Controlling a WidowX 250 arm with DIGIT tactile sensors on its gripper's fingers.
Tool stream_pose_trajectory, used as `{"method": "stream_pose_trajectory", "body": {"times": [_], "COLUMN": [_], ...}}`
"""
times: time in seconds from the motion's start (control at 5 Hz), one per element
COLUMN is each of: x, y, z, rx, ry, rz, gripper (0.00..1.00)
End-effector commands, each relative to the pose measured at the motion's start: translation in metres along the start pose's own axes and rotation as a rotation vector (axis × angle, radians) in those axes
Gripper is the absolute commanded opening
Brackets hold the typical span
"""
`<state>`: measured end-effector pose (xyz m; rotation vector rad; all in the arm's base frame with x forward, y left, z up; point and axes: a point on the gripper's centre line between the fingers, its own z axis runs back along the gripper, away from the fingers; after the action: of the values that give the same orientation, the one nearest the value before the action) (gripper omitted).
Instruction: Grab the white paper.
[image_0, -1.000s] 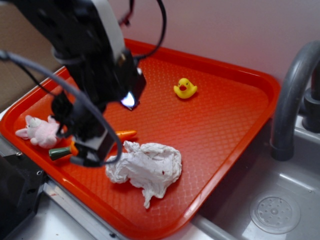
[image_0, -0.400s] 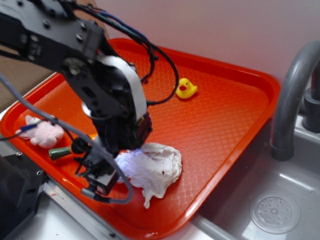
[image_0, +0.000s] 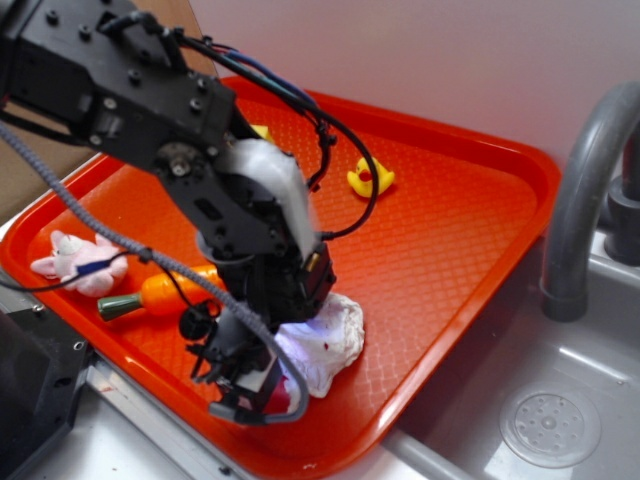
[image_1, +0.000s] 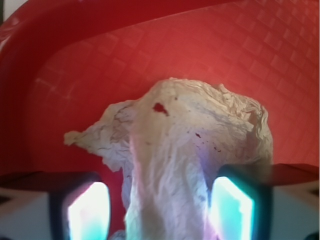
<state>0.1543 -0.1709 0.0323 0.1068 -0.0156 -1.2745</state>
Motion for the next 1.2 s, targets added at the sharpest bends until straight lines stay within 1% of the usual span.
{"method": "stream_pose_trajectory", "body": {"times": [0.0, 0.2, 0.4, 0.6, 0.8, 1.0], "x": [-0.012, -0.018, -0.026, -0.037, -0.057, -0.076], "y": [-0.008, -0.002, 0.017, 0.043, 0.06, 0.058], "z": [0.018, 0.02, 0.045, 0.087, 0.123, 0.162], "rx": [0.084, 0.108, 0.182, 0.183, 0.182, 0.216], "ry": [-0.036, 0.023, 0.126, 0.109, 0.095, 0.048], "rz": [0.089, 0.237, 0.481, 0.739, 0.996, 1.192], "gripper": [0.0, 0.0, 0.0, 0.0, 0.0, 0.0]}}
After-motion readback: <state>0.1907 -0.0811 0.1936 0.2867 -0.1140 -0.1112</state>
